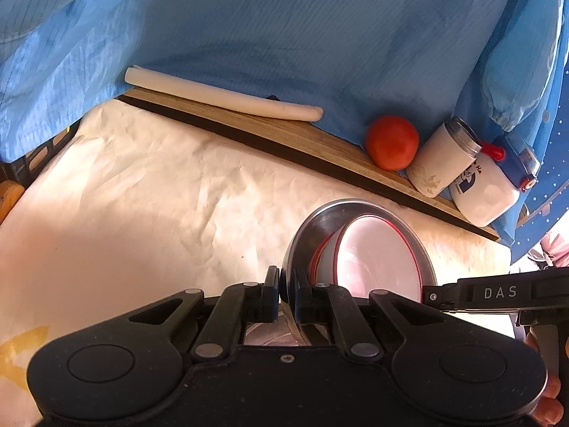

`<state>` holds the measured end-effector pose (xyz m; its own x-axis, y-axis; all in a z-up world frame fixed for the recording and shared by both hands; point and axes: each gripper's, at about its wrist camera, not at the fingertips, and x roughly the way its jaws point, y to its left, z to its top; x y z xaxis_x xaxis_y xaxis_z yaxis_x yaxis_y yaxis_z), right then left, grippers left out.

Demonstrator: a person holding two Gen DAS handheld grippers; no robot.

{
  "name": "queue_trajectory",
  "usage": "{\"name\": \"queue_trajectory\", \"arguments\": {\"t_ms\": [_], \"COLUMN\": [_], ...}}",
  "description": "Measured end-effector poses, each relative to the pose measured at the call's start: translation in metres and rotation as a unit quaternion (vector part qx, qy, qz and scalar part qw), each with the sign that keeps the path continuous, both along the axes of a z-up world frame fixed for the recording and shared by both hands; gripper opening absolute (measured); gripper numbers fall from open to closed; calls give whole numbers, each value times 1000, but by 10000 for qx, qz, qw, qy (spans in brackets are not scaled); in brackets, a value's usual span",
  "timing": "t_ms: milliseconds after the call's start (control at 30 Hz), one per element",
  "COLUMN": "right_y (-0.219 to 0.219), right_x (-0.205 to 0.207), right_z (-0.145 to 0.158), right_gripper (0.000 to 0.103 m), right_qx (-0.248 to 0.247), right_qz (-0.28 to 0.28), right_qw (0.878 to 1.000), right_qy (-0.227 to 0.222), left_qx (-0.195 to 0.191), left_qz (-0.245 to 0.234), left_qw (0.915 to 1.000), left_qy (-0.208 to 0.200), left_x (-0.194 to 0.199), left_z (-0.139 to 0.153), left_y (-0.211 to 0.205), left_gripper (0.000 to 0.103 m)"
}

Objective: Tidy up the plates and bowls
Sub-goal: 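Lower the steel bowl with both grippers onto the dark plate stack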

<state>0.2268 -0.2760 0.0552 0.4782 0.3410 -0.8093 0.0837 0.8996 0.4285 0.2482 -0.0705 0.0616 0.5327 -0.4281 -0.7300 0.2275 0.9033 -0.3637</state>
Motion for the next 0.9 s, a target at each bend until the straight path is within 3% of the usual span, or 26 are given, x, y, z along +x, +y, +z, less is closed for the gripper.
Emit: {"name": "queue_trajectory", "arguments": {"t_ms": [900], "right_y": [23], "right_x": [-33], "right_z": [-9], "right_gripper": [11], "right_qx": [-116], "right_qz": [234], "right_qw": [9995], "right_qy": [152], "left_qx": [76], "left_qz": [-63], "left_qw": [9999], "left_qy": [116], "left_x": [-35], "left_z": [-6], "left_y": [16], "left_gripper": [7]}}
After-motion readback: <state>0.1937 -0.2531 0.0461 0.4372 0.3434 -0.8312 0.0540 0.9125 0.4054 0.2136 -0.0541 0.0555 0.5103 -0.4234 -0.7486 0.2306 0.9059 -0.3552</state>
